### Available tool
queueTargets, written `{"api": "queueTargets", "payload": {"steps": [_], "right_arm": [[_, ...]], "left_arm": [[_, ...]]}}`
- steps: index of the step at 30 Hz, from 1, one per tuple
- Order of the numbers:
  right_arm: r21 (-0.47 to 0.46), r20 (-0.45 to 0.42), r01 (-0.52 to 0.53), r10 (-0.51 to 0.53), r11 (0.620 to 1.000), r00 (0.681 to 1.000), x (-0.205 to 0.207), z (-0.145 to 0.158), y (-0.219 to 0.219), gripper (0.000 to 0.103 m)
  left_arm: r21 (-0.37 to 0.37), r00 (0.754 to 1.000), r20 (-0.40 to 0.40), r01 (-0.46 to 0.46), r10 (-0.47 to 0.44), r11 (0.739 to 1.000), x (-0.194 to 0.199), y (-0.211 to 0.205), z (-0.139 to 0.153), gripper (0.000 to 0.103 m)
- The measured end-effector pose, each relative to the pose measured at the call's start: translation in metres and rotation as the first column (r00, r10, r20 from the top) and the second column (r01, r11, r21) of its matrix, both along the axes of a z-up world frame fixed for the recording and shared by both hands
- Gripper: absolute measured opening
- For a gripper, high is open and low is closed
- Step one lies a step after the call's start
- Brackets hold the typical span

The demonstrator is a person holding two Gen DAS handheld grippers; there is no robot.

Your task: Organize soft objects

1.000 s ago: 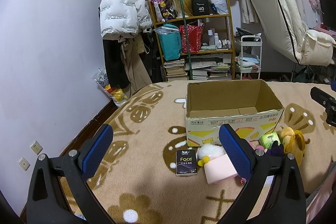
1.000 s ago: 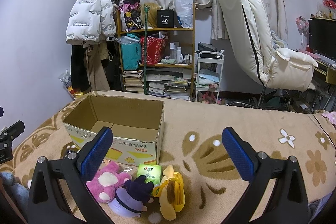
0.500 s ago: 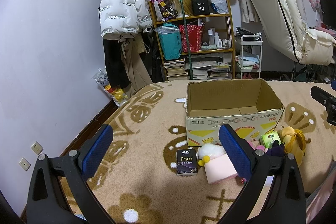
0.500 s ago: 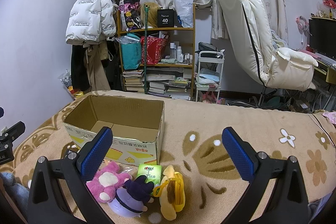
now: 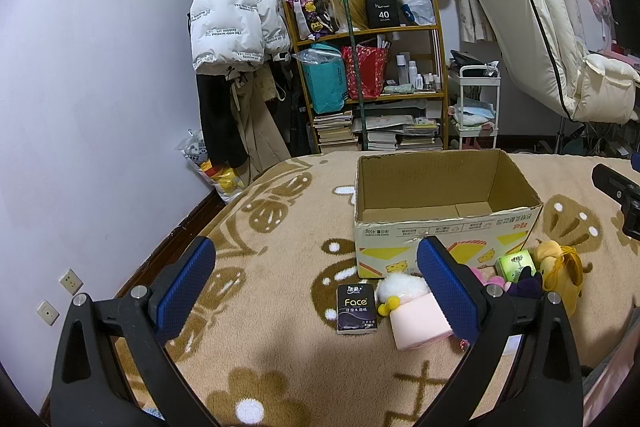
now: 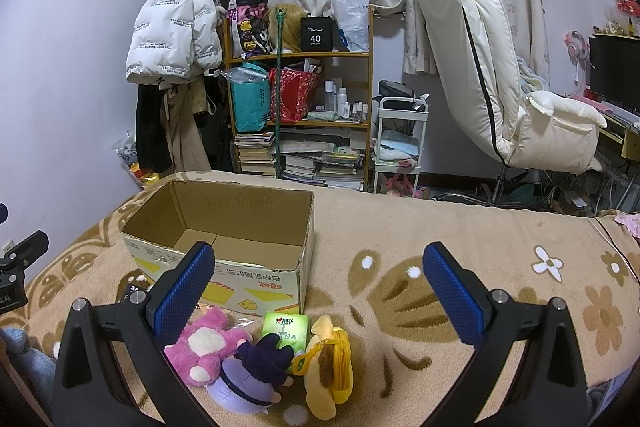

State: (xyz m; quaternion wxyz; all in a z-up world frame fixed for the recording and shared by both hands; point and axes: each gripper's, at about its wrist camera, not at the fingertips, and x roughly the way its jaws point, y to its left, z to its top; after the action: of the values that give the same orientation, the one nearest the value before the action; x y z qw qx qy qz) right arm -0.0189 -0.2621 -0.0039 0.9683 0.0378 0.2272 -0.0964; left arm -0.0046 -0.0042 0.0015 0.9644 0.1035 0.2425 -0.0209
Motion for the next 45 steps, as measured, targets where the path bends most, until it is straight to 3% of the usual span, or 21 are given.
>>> {"api": "queueTargets", "payload": {"steps": [17, 26, 34, 38, 45], "right_arm": [[-0.001, 0.001, 0.0, 0.0, 1.0, 1.0, 0.0, -0.002, -0.001, 0.103], [0.012, -0.016, 0.008, -0.007, 1.0, 1.0, 0.002, -0.001, -0.006, 0.103], [0.115, -0.105, 0.005, 0.007, 0.993, 0.994, 0.019, -0.021, -0.024, 0.103], [0.213, -0.169, 0.033, 0.003, 0.977, 0.986, 0.027, -0.034, -0.037, 0.103], [0.301, -0.249, 0.087, -0.01, 0.95, 0.968, 0.038, -0.049, -0.055, 0.102]], "left_arm": [[0.001, 1.0, -0.01, 0.002, -0.002, 1.0, 0.003, 0.002, -0.006, 0.1], [-0.053, 0.998, -0.062, -0.009, 0.006, 0.999, 0.014, 0.019, -0.01, 0.1], [-0.023, 0.991, -0.132, -0.003, 0.0, 1.0, 0.031, 0.011, -0.021, 0.1], [-0.02, 0.986, -0.165, 0.0, -0.003, 1.0, 0.041, 0.004, -0.025, 0.1], [0.019, 0.979, -0.202, 0.007, -0.003, 1.0, 0.056, -0.002, -0.031, 0.1]]}}
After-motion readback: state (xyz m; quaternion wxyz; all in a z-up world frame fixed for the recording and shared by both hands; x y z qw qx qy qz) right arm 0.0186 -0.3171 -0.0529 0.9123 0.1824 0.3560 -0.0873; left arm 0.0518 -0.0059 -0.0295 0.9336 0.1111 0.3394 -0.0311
